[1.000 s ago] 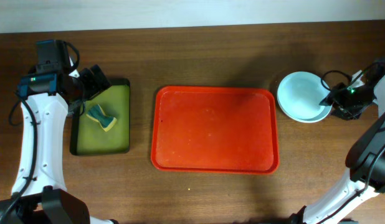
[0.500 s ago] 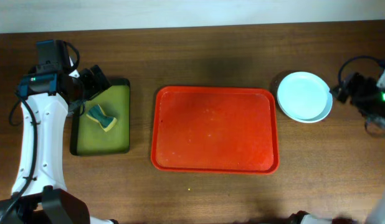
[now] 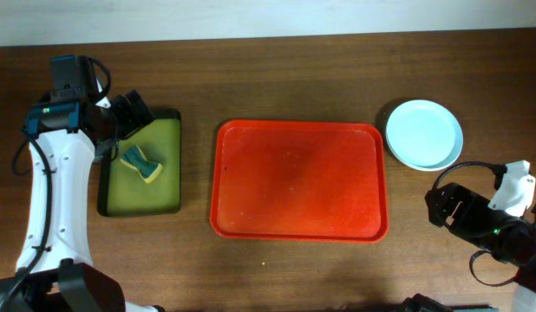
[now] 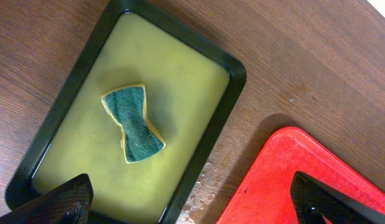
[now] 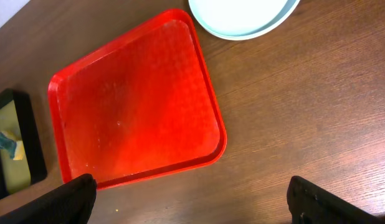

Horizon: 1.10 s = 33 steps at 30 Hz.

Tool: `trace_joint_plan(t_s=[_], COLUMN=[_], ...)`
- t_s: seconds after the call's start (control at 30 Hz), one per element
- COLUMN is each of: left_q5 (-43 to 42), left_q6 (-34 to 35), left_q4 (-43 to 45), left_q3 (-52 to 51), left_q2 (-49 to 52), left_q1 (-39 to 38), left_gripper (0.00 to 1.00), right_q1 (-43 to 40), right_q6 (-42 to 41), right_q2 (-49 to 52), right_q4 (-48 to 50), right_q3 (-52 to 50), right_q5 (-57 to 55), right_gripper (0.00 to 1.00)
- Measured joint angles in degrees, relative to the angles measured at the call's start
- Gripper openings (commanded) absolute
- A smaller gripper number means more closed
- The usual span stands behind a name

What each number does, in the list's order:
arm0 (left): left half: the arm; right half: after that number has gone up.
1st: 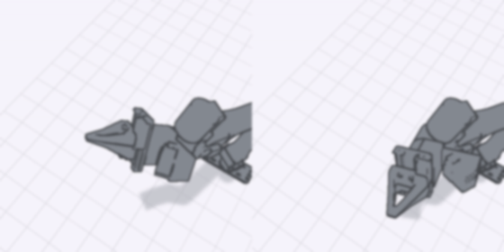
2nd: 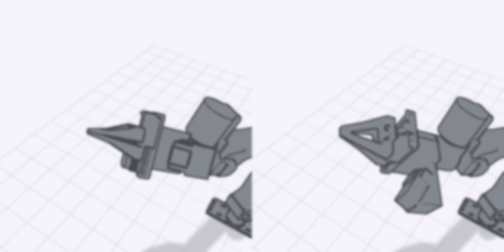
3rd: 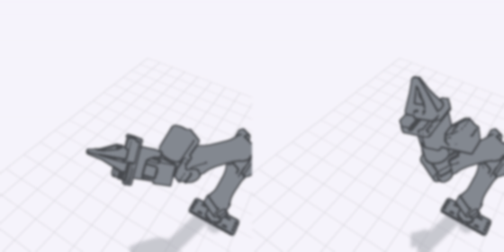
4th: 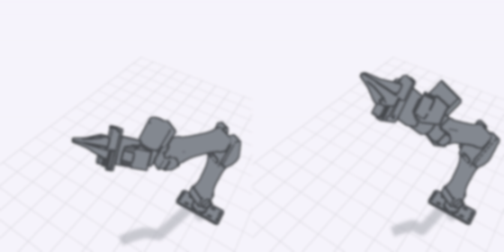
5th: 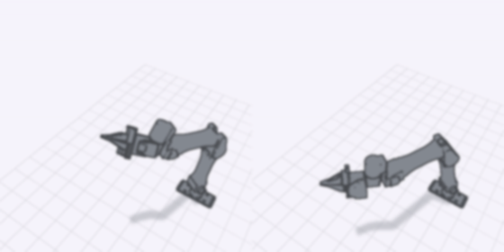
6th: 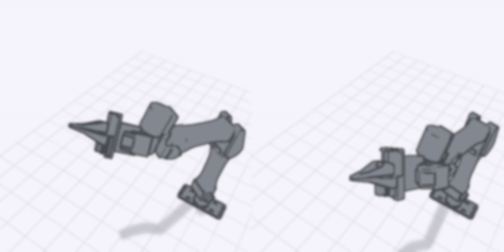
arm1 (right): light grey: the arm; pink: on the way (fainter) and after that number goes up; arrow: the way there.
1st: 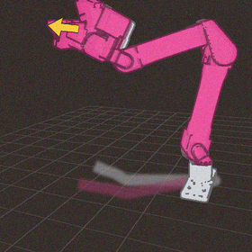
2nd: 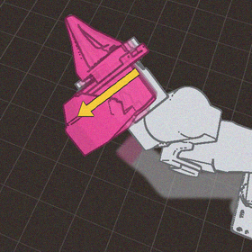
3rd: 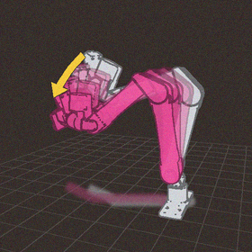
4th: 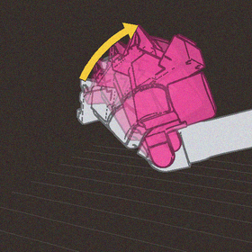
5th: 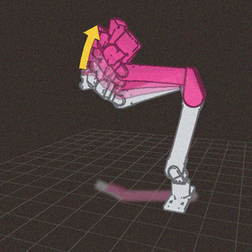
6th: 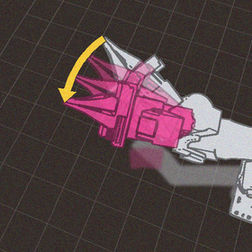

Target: Clean dirty plates on tray and stack at the side

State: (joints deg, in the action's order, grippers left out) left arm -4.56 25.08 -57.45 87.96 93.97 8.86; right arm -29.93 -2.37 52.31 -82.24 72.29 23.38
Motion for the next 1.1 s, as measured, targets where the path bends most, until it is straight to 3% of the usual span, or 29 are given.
trace_joint_plan(t_s=[0.3,0.47,0.63,0.83,1.1], left_q5=[0.00,0.00,0.00,0.00,0.00], left_q6=[0.00,0.00,0.00,0.00,0.02], left_q4=[-0.02,0.00,-0.02,0.00,0.00], left_q3=[0.00,0.00,0.00,0.00,0.00], left_q2=[0.00,0.00,0.00,0.00,0.00], left_q1=[0.00,0.00,0.00,0.00,0.00], left_gripper=[0.99,0.99,1.00,1.00,0.99], right_q1=[0.70,13.77,28.28,30.95,32.81], right_q6=[0.00,0.02,0.31,0.50,0.52], right_q2=[1.64,-2.78,-15.17,-27.96,-41.00], right_q4=[3.19,21.86,38.80,51.36,77.31], right_q3=[-0.59,-6.82,-18.91,-34.77,-59.54], right_q5=[-5.40,-2.97,-4.35,-6.01,-7.19], right_gripper=[0.99,0.99,0.98,0.99,0.98])
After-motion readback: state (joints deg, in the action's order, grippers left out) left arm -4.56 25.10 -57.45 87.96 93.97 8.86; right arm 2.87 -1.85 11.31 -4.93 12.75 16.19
